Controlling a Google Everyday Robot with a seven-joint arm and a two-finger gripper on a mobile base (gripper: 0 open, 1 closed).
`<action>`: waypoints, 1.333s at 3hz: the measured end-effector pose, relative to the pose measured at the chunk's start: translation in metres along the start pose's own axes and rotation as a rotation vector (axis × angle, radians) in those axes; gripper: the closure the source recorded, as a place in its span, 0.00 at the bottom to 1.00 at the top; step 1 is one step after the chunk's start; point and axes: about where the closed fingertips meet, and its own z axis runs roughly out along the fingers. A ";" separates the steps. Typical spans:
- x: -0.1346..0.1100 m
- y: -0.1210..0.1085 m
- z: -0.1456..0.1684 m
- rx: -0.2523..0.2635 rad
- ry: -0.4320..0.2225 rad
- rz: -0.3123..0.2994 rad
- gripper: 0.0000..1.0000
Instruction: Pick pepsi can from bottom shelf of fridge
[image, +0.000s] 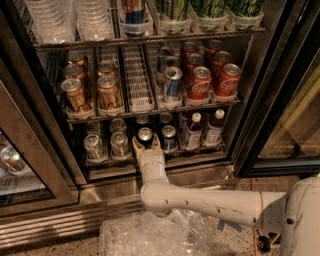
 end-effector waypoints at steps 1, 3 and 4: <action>-0.012 0.003 -0.004 -0.020 -0.017 0.011 1.00; -0.083 -0.033 -0.040 -0.173 -0.112 0.092 1.00; -0.107 -0.085 -0.050 -0.208 -0.174 0.192 1.00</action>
Offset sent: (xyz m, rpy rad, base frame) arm -0.0937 0.0074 0.1244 0.2285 -0.0337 0.4797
